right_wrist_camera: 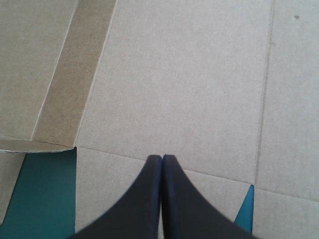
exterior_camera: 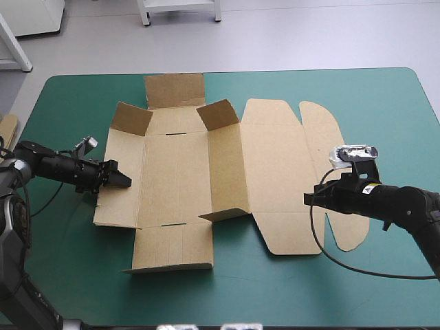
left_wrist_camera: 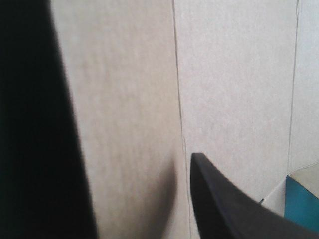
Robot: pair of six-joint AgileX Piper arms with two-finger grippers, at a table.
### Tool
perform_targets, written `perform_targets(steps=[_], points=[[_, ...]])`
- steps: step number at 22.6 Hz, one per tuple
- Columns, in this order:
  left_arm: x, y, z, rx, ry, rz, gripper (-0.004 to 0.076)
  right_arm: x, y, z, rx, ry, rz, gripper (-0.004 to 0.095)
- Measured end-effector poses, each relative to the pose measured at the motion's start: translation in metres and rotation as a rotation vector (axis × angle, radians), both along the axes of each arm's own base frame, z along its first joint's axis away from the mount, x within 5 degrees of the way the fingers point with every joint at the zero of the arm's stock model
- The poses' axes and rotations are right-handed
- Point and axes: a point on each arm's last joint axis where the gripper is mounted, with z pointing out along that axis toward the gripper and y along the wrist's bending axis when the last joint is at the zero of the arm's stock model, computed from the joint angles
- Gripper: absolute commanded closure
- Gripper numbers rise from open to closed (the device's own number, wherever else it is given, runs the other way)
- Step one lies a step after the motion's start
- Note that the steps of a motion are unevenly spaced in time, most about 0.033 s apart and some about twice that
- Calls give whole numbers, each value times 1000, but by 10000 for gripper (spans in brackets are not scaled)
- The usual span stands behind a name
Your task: Fold the box
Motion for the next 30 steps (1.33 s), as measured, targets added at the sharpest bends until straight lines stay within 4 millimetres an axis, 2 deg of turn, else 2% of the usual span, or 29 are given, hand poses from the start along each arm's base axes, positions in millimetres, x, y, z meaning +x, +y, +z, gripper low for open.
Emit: perform_targets(steps=[4,12,14,18,20,22,25,27,30], points=[[0,0,-2,-7,4,5,721,0,0,0,1,0,-1,921],[0,-3,4,-44,1,11,732,0,0,0,6,0,-1,921],[3,-4,13,-8,-29,-2,732,0,1,0,7,7,2,921],[26,-3,54,127,-143,-37,732,-1,1,-1,2,16,14,921],[46,-13,87,295,-209,-98,732,-2,1,-1,1,21,18,921],[65,-20,101,385,-248,-121,732,-3,1,-2,0,37,27,921],[90,-33,97,508,-258,-162,732,-5,2,-3,0,55,37,921],[98,-55,92,566,-277,-241,732,-5,2,-3,0,57,38,921],[99,-105,98,641,-346,-391,732,-5,2,-3,1,58,37,921]])
